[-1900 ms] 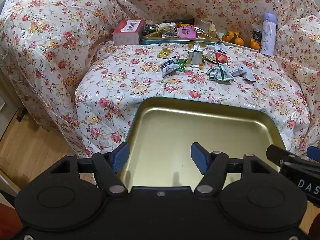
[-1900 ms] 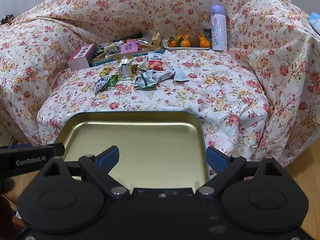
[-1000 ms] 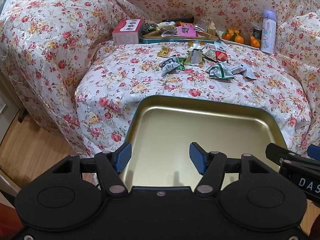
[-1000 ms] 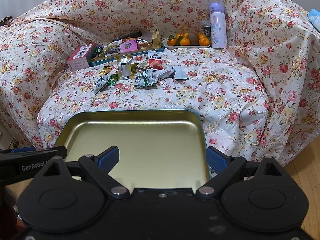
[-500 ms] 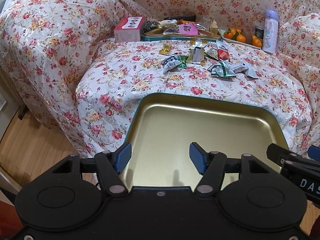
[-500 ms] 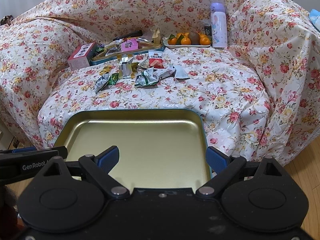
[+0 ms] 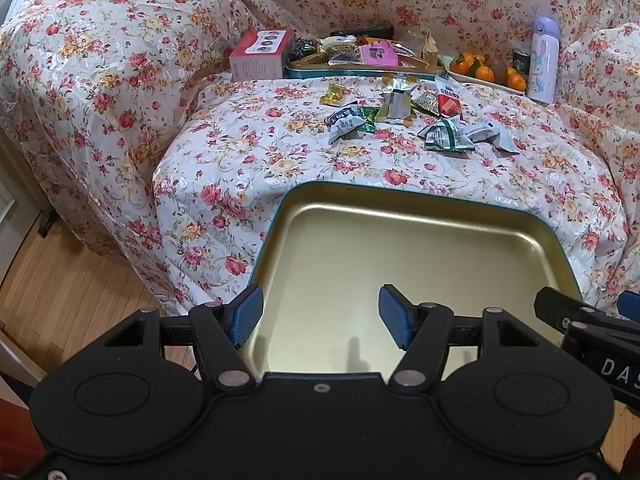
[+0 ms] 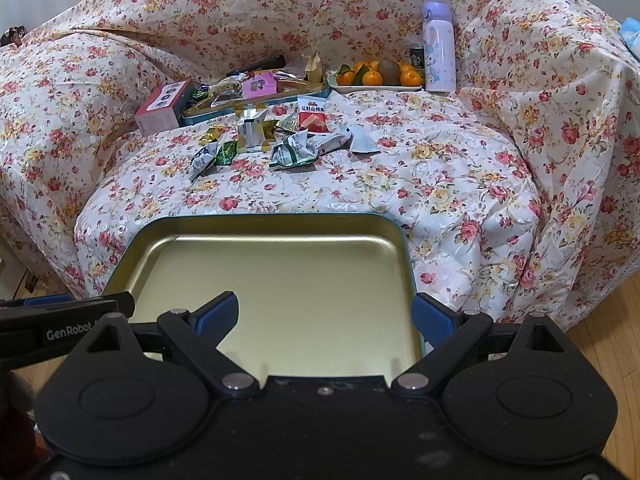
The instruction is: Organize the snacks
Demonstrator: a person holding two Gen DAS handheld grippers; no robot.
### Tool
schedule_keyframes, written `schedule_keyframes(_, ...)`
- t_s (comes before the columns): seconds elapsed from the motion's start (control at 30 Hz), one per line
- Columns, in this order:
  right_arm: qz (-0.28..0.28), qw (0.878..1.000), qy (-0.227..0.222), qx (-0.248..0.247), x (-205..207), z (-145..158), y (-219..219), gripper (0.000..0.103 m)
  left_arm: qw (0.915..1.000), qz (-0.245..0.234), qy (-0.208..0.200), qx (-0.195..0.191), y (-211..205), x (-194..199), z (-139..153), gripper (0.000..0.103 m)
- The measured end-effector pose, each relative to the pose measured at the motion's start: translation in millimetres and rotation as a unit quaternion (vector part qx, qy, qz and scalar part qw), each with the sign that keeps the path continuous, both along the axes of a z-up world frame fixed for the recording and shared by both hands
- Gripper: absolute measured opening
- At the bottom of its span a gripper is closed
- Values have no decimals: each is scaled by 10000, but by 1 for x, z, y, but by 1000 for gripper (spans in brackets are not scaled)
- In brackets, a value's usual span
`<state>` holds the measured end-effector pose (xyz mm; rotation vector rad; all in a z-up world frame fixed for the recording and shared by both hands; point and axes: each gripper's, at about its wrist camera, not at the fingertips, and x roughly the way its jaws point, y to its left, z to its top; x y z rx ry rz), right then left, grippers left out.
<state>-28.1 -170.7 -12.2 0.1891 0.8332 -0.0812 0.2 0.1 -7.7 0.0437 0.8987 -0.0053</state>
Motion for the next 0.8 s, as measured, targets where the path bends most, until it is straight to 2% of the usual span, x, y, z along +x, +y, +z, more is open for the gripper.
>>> schedule_keyframes(0.8,13,10000,17,4,0,0,1,98,10000,4,6,-2,-1,-1,-2,66)
